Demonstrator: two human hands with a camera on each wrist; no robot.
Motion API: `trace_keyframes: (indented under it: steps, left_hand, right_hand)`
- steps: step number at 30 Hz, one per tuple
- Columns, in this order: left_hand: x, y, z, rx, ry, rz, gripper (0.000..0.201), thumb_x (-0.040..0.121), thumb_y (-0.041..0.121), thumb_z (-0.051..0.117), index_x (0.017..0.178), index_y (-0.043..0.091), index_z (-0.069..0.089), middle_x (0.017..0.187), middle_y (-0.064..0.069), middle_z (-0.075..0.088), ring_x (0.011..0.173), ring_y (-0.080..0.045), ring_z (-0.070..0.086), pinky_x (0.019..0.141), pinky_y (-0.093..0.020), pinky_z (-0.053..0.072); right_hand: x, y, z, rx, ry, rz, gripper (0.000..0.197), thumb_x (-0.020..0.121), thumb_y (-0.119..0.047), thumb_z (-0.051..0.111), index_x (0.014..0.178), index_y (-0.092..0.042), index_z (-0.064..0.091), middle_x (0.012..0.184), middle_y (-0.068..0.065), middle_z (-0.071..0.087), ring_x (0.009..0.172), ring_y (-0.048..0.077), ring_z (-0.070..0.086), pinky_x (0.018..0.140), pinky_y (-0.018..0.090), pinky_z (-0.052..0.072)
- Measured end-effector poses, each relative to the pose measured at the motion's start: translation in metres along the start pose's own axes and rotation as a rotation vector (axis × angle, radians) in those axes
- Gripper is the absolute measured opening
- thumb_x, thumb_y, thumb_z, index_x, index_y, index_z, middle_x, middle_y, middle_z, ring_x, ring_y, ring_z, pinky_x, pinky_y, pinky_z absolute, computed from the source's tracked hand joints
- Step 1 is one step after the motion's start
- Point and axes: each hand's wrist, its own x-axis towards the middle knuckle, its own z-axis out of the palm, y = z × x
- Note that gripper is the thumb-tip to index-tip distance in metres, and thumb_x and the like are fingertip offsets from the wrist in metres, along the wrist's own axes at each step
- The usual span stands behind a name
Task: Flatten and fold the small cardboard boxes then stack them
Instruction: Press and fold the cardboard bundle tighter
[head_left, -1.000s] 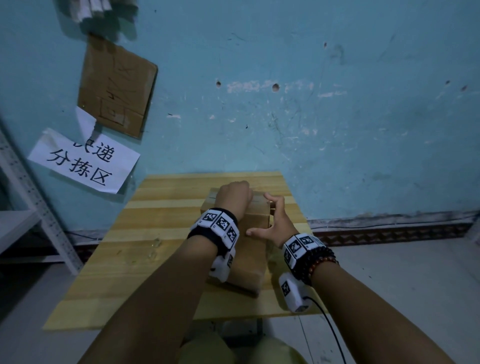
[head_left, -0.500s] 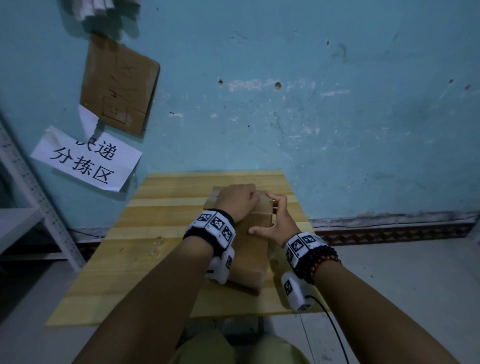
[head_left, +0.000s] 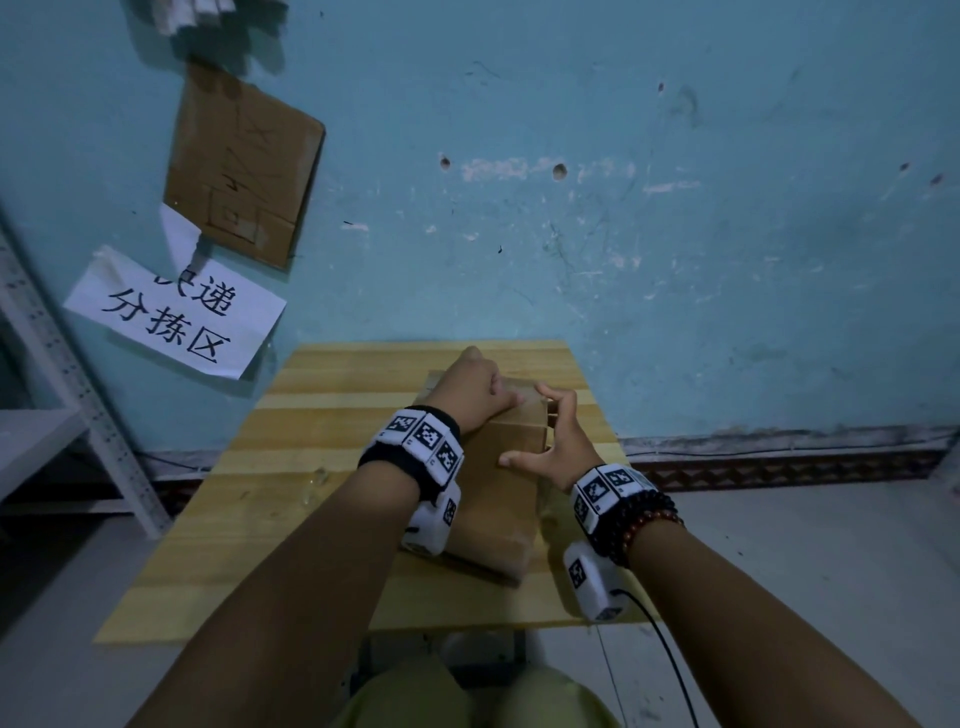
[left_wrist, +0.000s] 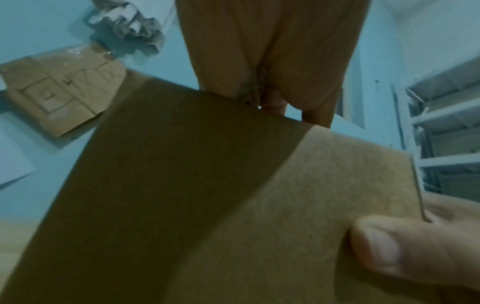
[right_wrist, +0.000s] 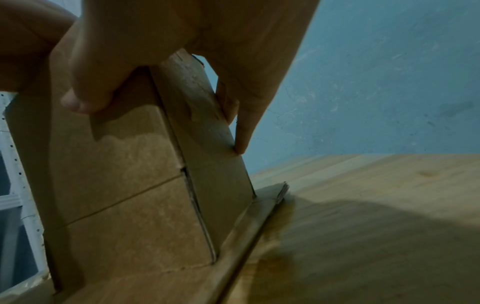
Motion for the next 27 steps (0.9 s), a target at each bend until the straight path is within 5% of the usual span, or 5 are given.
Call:
trace_keyframes:
  steps: [3, 5, 11, 17, 27]
  left_hand:
    - [0.005, 0.012, 0.000, 0.194, -0.084, -0.035, 0.042, 0.095, 0.035, 0.045, 0.116, -0.001, 0.055, 0.124, -0.017, 0.044, 0.109, -0.030, 0.051, 0.086, -0.032, 0.040]
    - [0.009, 0.018, 0.002, 0.264, -0.117, -0.065, 0.045, 0.098, 0.033, 0.039, 0.124, -0.001, 0.050, 0.131, -0.018, 0.041, 0.114, -0.031, 0.049, 0.091, -0.036, 0.041]
    - [0.008, 0.016, 0.005, 0.355, -0.082, 0.005, 0.034, 0.099, 0.024, 0.033, 0.118, 0.002, 0.053, 0.124, -0.016, 0.050, 0.111, -0.032, 0.051, 0.087, -0.037, 0.041]
    - [0.010, 0.012, 0.004, 0.402, -0.057, 0.027, 0.037, 0.101, 0.023, 0.029, 0.121, 0.002, 0.052, 0.125, -0.016, 0.053, 0.113, -0.033, 0.052, 0.090, -0.036, 0.042]
    - [0.009, 0.014, 0.005, 0.499, -0.013, -0.063, 0.031, 0.098, 0.006, 0.031, 0.123, 0.000, 0.049, 0.124, -0.018, 0.053, 0.113, -0.034, 0.053, 0.090, -0.037, 0.044]
  right_hand:
    - [0.000, 0.000, 0.000, 0.007, -0.005, 0.003, 0.098, 0.064, -0.021, 0.084, 0.137, -0.014, 0.020, 0.144, 0.011, 0.032, 0.131, 0.023, 0.037, 0.106, 0.038, 0.039]
    - [0.000, 0.000, 0.000, 0.022, -0.008, 0.013, 0.099, 0.064, -0.020, 0.084, 0.138, -0.014, 0.019, 0.144, 0.011, 0.033, 0.129, 0.021, 0.039, 0.105, 0.036, 0.040]
    - [0.000, -0.001, -0.001, 0.011, 0.005, 0.005, 0.097, 0.064, -0.017, 0.084, 0.138, -0.012, 0.020, 0.141, 0.008, 0.035, 0.121, 0.012, 0.040, 0.094, 0.019, 0.035]
    - [0.001, 0.001, 0.001, 0.006, 0.005, -0.009, 0.097, 0.063, -0.021, 0.085, 0.136, -0.013, 0.021, 0.142, 0.012, 0.035, 0.131, 0.023, 0.038, 0.108, 0.038, 0.037]
    - [0.000, 0.001, 0.001, 0.005, 0.006, -0.030, 0.097, 0.064, -0.021, 0.084, 0.137, -0.014, 0.021, 0.145, 0.011, 0.032, 0.132, 0.022, 0.037, 0.109, 0.039, 0.037]
